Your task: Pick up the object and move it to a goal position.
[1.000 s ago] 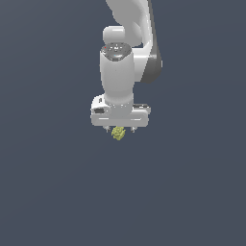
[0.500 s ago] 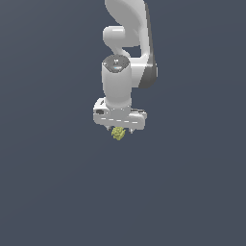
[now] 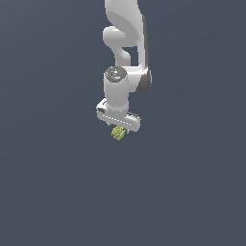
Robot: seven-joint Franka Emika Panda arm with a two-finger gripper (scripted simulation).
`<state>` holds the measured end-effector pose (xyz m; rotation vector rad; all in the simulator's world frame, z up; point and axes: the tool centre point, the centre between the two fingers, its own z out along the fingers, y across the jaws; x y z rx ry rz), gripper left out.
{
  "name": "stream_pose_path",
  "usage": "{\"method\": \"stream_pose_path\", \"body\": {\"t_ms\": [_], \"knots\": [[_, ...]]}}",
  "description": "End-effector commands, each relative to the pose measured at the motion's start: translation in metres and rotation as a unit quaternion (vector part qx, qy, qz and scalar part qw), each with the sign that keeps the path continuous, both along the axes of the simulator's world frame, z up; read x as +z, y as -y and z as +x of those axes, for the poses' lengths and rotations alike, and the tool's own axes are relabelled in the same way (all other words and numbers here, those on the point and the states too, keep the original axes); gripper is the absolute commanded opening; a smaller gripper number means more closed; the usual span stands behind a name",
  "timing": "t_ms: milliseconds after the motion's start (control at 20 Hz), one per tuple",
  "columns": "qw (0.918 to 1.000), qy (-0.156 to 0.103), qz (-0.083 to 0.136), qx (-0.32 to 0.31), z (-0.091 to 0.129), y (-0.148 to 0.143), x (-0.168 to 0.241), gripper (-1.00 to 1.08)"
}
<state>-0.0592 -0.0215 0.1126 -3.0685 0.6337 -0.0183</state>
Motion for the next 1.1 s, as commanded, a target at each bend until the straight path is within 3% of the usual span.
{"method": "stream_pose_path", "body": {"t_ms": [0, 350, 1050], "knots": [[0.9998, -0.002, -0.001, -0.022, -0.01, 0.002, -0.009, 1.0], [0.9986, -0.006, -0.002, -0.052, -0.025, 0.004, -0.021, 1.0], [0.9986, -0.007, -0.003, -0.053, -0.026, 0.004, -0.055, 1.0]]}}
